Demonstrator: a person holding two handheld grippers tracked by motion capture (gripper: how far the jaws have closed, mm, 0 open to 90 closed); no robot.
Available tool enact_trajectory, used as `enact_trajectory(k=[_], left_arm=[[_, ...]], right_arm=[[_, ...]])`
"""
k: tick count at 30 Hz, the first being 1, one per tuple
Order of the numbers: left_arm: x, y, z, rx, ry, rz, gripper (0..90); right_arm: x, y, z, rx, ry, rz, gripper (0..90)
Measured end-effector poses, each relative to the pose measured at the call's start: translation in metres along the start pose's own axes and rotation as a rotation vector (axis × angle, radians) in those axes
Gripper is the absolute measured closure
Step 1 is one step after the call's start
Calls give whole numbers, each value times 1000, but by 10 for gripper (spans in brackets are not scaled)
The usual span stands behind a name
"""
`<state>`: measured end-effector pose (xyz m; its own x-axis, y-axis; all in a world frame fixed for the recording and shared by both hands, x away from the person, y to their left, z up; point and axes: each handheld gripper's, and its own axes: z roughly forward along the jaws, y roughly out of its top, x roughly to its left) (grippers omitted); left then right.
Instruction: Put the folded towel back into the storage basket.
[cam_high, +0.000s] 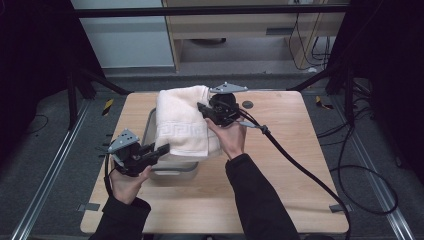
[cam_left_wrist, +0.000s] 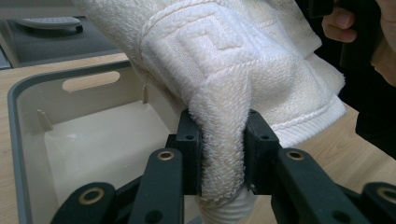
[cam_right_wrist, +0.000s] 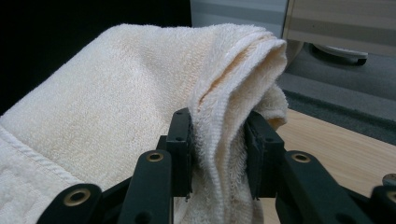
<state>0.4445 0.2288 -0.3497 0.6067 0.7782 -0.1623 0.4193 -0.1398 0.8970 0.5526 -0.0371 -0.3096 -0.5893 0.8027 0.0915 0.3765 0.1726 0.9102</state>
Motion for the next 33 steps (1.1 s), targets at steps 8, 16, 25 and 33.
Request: enact_trajectory(k=[8, 16, 25, 33], left_arm=[[10, -2, -1, 9, 21, -10, 707], [21, -3, -4, 11, 38, -25, 707], [31, -5, -8, 10, 63, -39, 707], [40, -7, -9, 19, 80, -54, 708]], right_arm=[[4, 0, 12, 7, 5, 8, 668], [11, 3, 23, 8, 7, -2, 669], [18, 5, 34, 5, 10, -4, 669], [24, 6, 43, 9, 10, -3, 669]])
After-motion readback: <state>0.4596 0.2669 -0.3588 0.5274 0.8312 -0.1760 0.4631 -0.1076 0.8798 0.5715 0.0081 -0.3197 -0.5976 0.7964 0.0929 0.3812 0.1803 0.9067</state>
